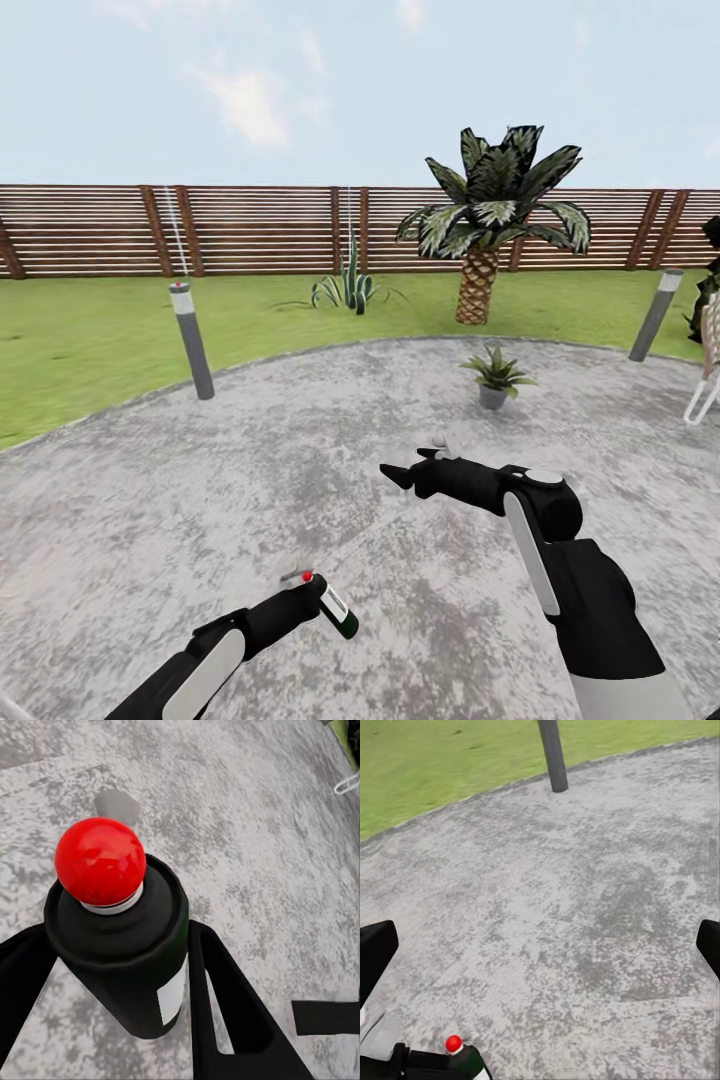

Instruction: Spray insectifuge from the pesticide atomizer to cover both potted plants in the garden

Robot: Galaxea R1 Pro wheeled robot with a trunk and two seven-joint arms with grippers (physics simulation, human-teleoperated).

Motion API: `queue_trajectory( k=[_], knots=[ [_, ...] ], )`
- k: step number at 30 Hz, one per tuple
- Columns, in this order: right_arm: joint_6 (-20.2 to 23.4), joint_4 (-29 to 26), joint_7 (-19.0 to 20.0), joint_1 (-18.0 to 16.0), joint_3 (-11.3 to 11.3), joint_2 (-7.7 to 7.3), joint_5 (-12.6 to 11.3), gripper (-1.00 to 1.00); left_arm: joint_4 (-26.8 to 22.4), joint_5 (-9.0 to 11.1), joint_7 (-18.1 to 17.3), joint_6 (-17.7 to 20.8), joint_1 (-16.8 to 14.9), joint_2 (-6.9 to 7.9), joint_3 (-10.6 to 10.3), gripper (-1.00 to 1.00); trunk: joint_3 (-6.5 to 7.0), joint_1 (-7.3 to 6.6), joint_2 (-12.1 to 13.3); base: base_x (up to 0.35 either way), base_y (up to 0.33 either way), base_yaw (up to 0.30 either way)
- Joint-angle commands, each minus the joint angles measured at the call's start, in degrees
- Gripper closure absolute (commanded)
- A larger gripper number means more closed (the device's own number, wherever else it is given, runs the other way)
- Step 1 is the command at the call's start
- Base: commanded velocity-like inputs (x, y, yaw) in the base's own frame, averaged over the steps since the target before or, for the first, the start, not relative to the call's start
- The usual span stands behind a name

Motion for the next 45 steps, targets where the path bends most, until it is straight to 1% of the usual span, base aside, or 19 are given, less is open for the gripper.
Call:
queue_trajectory(
  k=[1, 10, 21, 26, 40, 45],
  knots=[
    [0.43, -0.04, -0.21, -0.04, 0.0, -0.03, -0.43, -1.0, -0.04, 0.48, 0.0, 0.18, -0.04, 0.05, -0.1, 1.0, -0.06, 0.02, -0.02, 0.338, 0.0, -0.07],
    [0.31, -0.04, -0.31, -0.04, -0.03, -0.03, -0.39, -1.0, 0.14, 0.48, 0.0, 0.2, -0.04, -0.03, -0.09, 1.0, 0.05, 0.02, -0.02, 0.338, 0.064, -0.226],
    [0.37, -0.04, -0.31, -0.04, -0.19, -0.03, -0.4, -1.0, 0.14, 0.5, -0.11, 0.12, -0.04, 0.0, -0.09, 1.0, 0.05, 0.02, -0.02, 0.338, 0.086, -0.008],
    [0.53, -0.04, -0.31, -0.04, -0.33, -0.1, -0.38, -1.0, 0.14, 0.76, -0.76, 0.15, -0.04, 0.05, -0.07, 1.0, 0.06, 0.02, -0.02, 0.338, 0.014, 0.0],
    [0.56, -0.04, -0.37, -0.04, -0.35, 0.05, -0.44, -1.0, 0.14, 0.77, -0.7, -0.08, -0.04, 0.05, -0.06, 1.0, 0.06, 0.02, -0.02, 0.339, 0.001, -0.001],
    [0.65, -0.04, -0.4, -0.04, -0.65, 0.06, -0.46, -1.0, 0.14, 0.73, -0.63, -0.04, -0.04, 0.05, -0.06, 1.0, 0.06, 0.02, -0.02, 0.339, 0.0, -0.16]
  ],
)
